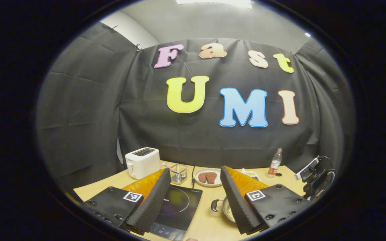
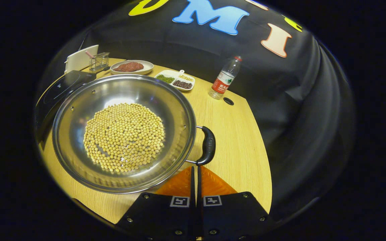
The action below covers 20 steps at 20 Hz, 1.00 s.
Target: First push the handle of the pot to place it horizontally, then grasp the pot with both hands and set it on the induction cooktop.
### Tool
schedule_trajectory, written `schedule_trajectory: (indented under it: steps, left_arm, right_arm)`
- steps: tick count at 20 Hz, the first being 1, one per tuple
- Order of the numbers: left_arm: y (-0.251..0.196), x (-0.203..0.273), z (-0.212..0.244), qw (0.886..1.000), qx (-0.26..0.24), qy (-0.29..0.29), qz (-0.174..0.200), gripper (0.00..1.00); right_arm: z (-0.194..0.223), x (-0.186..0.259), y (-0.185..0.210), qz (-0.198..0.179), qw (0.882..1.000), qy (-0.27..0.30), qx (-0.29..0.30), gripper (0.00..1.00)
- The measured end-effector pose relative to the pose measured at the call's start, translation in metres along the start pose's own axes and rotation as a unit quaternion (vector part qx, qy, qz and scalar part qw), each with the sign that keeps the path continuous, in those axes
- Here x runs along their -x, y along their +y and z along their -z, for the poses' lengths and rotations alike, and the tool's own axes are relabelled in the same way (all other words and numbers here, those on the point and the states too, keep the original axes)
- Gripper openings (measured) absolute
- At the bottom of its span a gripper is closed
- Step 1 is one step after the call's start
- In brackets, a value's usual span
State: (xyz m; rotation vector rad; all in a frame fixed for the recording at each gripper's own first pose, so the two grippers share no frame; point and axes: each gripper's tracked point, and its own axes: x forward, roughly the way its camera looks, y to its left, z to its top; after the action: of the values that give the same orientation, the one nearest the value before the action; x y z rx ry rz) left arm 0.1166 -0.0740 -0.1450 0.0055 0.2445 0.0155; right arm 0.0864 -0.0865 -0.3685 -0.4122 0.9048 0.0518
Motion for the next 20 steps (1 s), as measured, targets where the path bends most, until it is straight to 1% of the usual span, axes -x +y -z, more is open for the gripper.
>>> schedule_trajectory:
  steps: [2,4,5,6,7,8,9,12,15,18,19,20]
  left_arm:
    - [-0.005,-0.001,0.001,1.0,-0.004,-0.001,0.005,0.99]
    - [-0.01,-0.003,0.003,1.0,-0.008,0.0,0.012,0.97]
    - [-0.013,-0.005,0.005,1.0,-0.009,0.002,0.016,0.99]
    - [-0.016,-0.007,0.009,1.0,-0.01,0.005,0.02,0.97]
    - [-0.019,-0.01,0.012,1.0,-0.01,0.007,0.025,0.97]
    - [-0.022,-0.012,0.015,0.999,-0.01,0.009,0.029,0.96]
    - [-0.025,-0.016,0.018,0.999,-0.009,0.013,0.034,0.95]
    - [-0.042,-0.027,0.035,0.998,-0.006,0.03,0.059,0.94]
    - [-0.057,-0.042,0.059,0.995,-0.015,0.063,0.077,0.96]
    - [-0.071,-0.058,0.087,0.991,-0.028,0.093,0.089,0.97]
    - [-0.077,-0.063,0.096,0.989,-0.028,0.106,0.096,0.99]
    - [-0.082,-0.068,0.107,0.988,-0.027,0.118,0.1,0.94]
  right_arm:
    - [-0.002,0.002,-0.006,-0.003,1.0,-0.002,-0.014,0.0]
    - [-0.008,0.013,-0.01,-0.008,0.999,-0.019,-0.042,0.01]
    - [-0.012,0.02,-0.01,-0.019,0.998,-0.027,-0.062,0.01]
    - [-0.014,0.026,-0.011,-0.028,0.996,-0.036,-0.082,0.01]
    - [-0.018,0.033,-0.009,-0.04,0.993,-0.048,-0.102,0.01]
    - [-0.025,0.039,-0.006,-0.058,0.989,-0.06,-0.12,0.11]
    - [-0.028,0.044,-0.002,-0.071,0.986,-0.069,-0.134,0.32]
    - [-0.038,0.051,-0.006,-0.072,0.981,-0.093,-0.153,0.97]
    - [-0.043,0.055,-0.003,-0.079,0.98,-0.101,-0.153,0.97]
    - [-0.05,0.051,-0.006,-0.078,0.98,-0.111,-0.146,0.98]
    - [-0.052,0.05,-0.006,-0.08,0.979,-0.111,-0.148,0.97]
    - [-0.053,0.047,-0.007,-0.082,0.979,-0.11,-0.15,0.98]
